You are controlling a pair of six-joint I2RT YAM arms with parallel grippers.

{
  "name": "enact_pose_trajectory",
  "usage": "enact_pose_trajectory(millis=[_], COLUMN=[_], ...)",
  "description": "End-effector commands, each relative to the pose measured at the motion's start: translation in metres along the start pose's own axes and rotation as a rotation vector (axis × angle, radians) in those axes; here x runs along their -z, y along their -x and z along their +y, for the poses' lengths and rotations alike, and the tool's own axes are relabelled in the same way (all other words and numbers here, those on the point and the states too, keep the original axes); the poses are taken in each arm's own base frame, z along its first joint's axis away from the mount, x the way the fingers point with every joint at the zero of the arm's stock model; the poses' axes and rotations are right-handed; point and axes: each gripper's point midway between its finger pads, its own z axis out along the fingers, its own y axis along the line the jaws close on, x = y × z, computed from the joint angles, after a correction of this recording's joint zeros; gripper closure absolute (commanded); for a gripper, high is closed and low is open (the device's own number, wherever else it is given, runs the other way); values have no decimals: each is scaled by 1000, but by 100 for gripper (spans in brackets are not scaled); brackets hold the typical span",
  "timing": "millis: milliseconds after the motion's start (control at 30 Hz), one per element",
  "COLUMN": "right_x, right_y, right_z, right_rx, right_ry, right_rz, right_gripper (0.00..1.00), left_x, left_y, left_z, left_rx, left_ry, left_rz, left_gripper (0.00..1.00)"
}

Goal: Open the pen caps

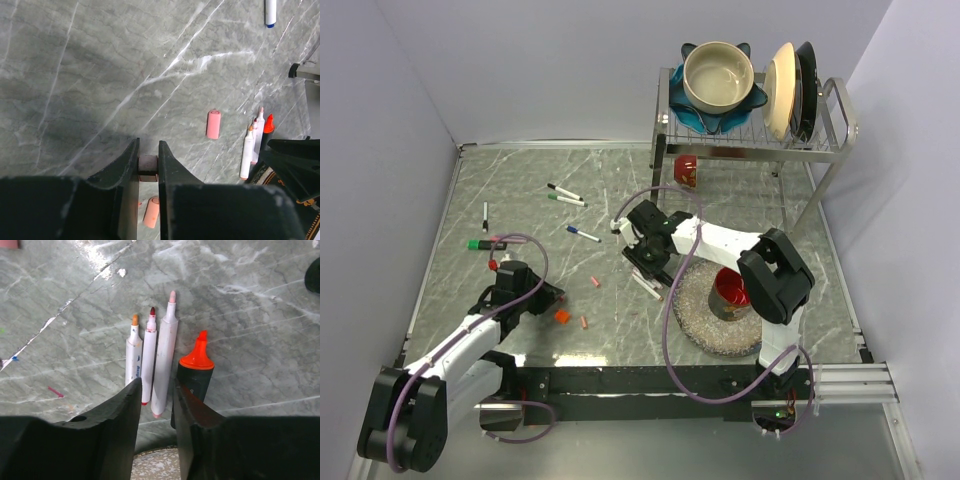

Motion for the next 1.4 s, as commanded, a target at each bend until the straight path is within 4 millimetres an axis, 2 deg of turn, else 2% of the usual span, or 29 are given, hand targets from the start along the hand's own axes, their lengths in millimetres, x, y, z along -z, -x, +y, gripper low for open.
enact_pose_trajectory(millis=[0, 67, 233, 500, 700, 733, 800, 833, 900, 933, 967, 1000, 1033, 1067, 1100, 1133, 1167, 1233, 1267, 1333, 1367], right_x=[24, 26, 32, 46, 58, 59, 66, 67, 72, 72, 74, 75, 75, 76, 76, 78, 79, 80, 81, 82, 83], right_y=[27, 29, 33, 39, 42, 41, 43, 44, 46, 45, 46, 47, 46, 46, 46, 46, 47, 48, 48, 48, 48], right_z=[6, 7, 10, 13, 24, 24, 29, 29, 29, 30, 28, 27, 27, 25, 23, 23, 23, 21, 22, 22, 21], right_rx=[32, 33, 43, 53, 101, 106, 115, 117, 122, 123, 119, 117, 114, 110, 104, 102, 101, 98, 99, 97, 96], right_ry=[19, 23, 36, 51, 124, 134, 164, 169, 171, 180, 178, 176, 179, 177, 175, 178, 180, 177, 180, 182, 181], right_rz=[-95, -103, -125, -167, -196, -202, -224, -231, -249, -249, -256, -263, -263, -264, -266, -268, -273, -280, -281, -284, -284], right_gripper=[58, 58, 56, 53, 52, 52, 52, 52, 52, 52, 52, 52, 52, 52, 52, 52, 52, 52, 52, 52, 52], left_x=[3, 3, 10, 22, 29, 32, 29, 31, 22, 23, 15, 12, 11, 3, 0, -2, -11, -16, -26, -32, -40], left_y=[3, 3, 9, 21, 26, 28, 27, 31, 22, 21, 12, 14, 14, 4, 2, -3, -7, -14, -19, -24, -28], left_z=[-1, -1, 0, -13, -42, -52, -57, -67, -70, -82, -81, -83, -94, -93, -98, -110, -113, -127, -125, -133, -129], left_rx=[-25, -28, -17, -23, -95, -117, -135, -145, -176, -185, -210, -216, -216, -240, -245, -253, -258, -263, -267, -267, -269], left_ry=[4, 5, 24, -1, -95, -116, -107, -112, -72, -85, -46, -17, -17, 15, 18, -3, 4, -19, 4, -4, 19], left_rz=[-8, -7, -40, -87, -76, -82, -71, -77, -50, -40, -23, -49, -51, -24, -23, -12, 4, 25, 42, 50, 62], left_gripper=[79, 78, 67, 58, 45, 45, 45, 45, 48, 50, 62, 69, 76, 86, 91, 95, 99, 99, 99, 99, 99])
